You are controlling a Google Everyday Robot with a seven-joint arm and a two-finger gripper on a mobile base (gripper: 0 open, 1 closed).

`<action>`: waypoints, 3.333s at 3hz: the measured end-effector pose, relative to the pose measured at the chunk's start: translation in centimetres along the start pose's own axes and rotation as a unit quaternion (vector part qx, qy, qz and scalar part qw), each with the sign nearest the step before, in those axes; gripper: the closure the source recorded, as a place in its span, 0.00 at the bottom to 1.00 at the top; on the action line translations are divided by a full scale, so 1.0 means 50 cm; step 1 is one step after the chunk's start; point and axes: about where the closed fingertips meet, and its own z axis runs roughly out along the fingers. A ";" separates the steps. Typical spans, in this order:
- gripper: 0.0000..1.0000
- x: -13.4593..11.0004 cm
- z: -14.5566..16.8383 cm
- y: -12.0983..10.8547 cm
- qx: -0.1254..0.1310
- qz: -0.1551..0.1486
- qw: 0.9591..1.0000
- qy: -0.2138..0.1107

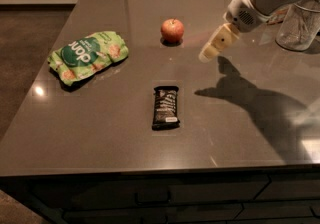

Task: Move apple near green rice chip bag

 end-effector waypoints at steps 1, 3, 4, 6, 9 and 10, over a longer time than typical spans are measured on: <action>0.00 -0.045 0.073 -0.042 -0.001 0.037 0.998 -0.044; 0.00 -0.117 0.190 -0.104 0.017 0.072 0.989 -0.126; 0.00 -0.133 0.233 -0.137 0.030 0.068 0.987 -0.144; 0.15 -0.177 0.298 -0.158 0.023 0.062 0.985 -0.159; 0.85 -0.253 0.294 -0.096 -0.030 0.018 0.982 -0.186; 1.00 -0.282 0.299 0.003 -0.082 -0.028 0.977 -0.193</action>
Offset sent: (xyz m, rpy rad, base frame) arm 0.1225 0.0629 -0.0255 0.3407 -0.1349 -0.1433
